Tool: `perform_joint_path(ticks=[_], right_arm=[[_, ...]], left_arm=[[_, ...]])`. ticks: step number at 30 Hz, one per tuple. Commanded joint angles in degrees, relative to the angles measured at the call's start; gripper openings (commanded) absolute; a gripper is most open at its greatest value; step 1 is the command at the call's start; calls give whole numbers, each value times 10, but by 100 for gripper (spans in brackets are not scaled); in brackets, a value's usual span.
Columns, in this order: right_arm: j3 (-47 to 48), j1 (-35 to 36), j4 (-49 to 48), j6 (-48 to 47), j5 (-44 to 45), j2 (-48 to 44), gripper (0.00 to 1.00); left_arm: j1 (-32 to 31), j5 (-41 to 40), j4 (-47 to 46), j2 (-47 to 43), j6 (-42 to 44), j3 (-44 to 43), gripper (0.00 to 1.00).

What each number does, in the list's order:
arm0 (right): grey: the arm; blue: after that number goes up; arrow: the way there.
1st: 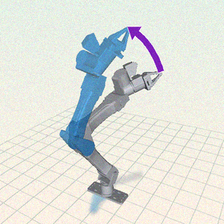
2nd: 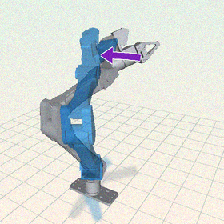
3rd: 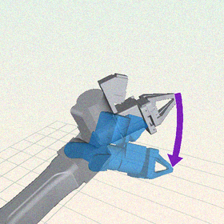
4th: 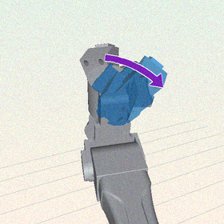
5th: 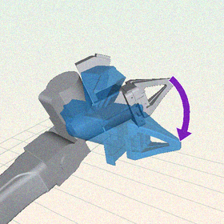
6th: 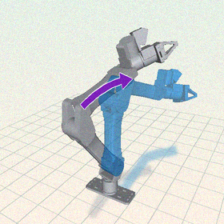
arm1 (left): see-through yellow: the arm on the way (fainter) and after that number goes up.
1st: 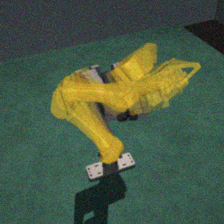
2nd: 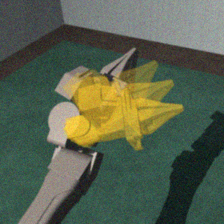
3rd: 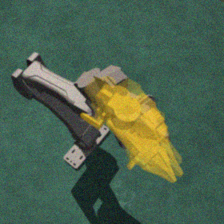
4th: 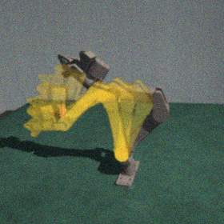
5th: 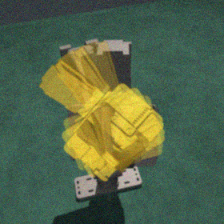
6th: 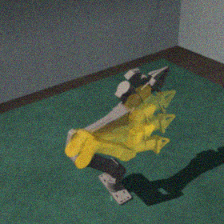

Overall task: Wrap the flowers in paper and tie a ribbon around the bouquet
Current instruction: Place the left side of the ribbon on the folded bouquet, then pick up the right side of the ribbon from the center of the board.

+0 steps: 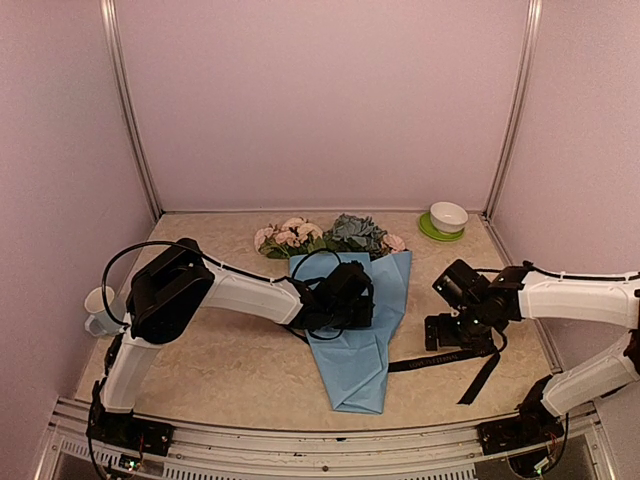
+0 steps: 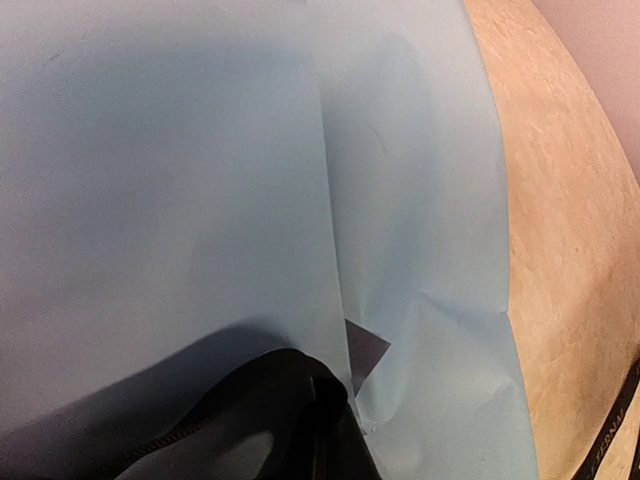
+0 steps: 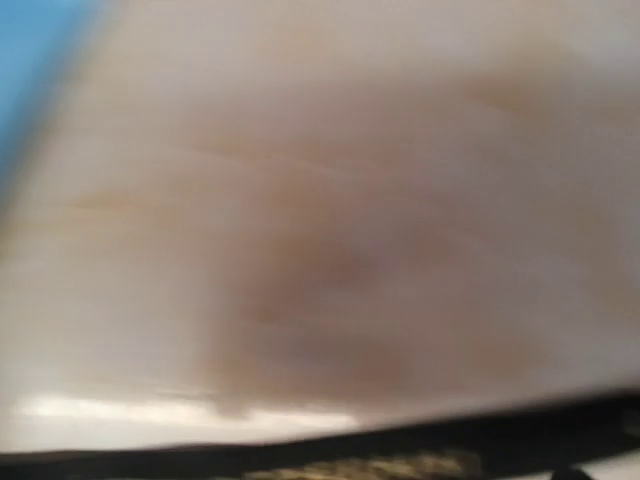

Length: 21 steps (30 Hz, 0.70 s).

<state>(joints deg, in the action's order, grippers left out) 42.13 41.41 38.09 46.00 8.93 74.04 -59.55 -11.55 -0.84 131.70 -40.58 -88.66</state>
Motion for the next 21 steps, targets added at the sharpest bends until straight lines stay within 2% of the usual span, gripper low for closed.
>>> perform_joint_path(ticks=[1, 10, 13, 16, 18, 21], right_arm=[[-19, -32, 108, 80, 111, -19, 100], [-112, -171, 19, 80, 67, -147, 100], [-139, -217, -25, 62, 2, -139, 100], [-145, -222, -19, 66, -4, -118, 99], [-154, -222, -33, 61, -12, -122, 91], [-187, -222, -73, 64, -31, -133, 75]], left_arm=[[0, 17, 20, 27, 20, -1, 0], [-2, 26, 14, 35, 24, -1, 0], [-3, 26, 12, 34, 24, -2, 0], [-4, 29, 12, 33, 23, -2, 0], [-4, 29, 10, 34, 24, -1, 0], [-3, 30, 10, 33, 24, -1, 0]])
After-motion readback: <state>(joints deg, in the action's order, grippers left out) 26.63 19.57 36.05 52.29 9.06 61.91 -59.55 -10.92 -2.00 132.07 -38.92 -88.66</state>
